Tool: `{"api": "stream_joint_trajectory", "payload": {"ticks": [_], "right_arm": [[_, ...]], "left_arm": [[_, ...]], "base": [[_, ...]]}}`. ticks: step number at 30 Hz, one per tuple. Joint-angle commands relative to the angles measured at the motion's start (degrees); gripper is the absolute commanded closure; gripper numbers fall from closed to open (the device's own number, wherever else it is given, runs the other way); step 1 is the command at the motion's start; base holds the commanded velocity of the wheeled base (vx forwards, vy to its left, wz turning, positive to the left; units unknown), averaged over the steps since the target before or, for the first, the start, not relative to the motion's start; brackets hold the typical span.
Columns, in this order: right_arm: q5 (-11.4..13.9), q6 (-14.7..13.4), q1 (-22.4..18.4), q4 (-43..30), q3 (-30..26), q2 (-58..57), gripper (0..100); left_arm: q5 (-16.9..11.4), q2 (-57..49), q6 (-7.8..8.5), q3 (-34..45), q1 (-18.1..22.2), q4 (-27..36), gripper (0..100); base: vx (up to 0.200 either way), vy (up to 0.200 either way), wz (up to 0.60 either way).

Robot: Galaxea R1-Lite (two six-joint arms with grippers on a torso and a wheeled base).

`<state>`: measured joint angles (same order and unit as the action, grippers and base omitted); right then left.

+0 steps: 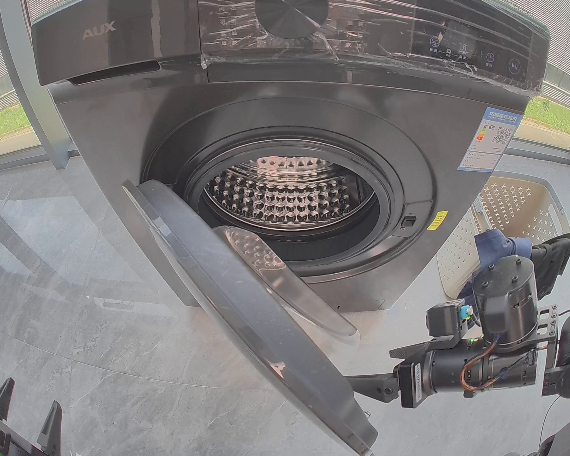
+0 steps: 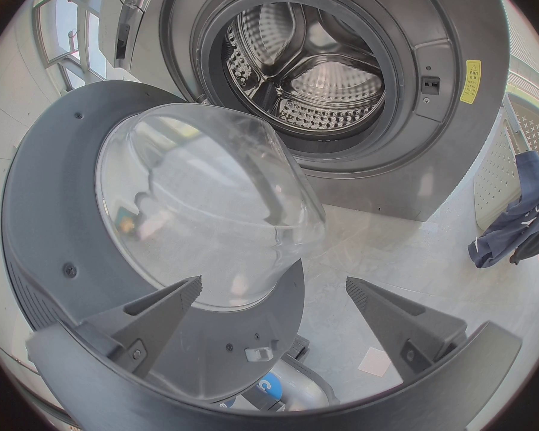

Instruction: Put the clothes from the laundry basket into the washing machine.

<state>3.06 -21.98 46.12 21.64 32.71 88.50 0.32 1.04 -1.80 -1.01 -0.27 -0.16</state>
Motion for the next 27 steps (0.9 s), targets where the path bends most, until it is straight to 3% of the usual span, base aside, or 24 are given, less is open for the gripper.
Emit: {"api": "stream_joint_trajectory", "payload": {"ticks": [1, 6, 13, 17, 27], "right_arm": [[0.28, 0.36, 0.64, -0.11, -1.33, -1.76, 0], [0.1, 0.97, 2.75, 0.86, -0.19, 2.29, 0], [-0.69, 1.5, 4.33, 16.24, 2.89, 10.99, 0], [-0.69, 1.33, 6.27, 17.56, 4.12, 11.87, 0], [-2.01, 1.33, 2.05, 17.82, 4.82, 11.6, 0]], "left_arm": [[0.03, -0.95, -0.04, 1.01, 0.0, -0.02, 0], [0.03, -0.95, -0.04, 1.01, 0.0, -0.02, 0], [0.03, -0.95, -0.04, 1.01, 0.0, -0.02, 0], [-0.05, -0.95, -0.04, 1.01, 0.0, -0.02, 0], [-0.05, -0.95, -0.04, 1.01, 0.0, -0.02, 0]], "base": [[0.0, 0.0, 0.0], [0.0, 0.0, 0.0], [0.0, 0.0, 0.0], [0.0, 0.0, 0.0], [0.0, 0.0, 0.0]]}}
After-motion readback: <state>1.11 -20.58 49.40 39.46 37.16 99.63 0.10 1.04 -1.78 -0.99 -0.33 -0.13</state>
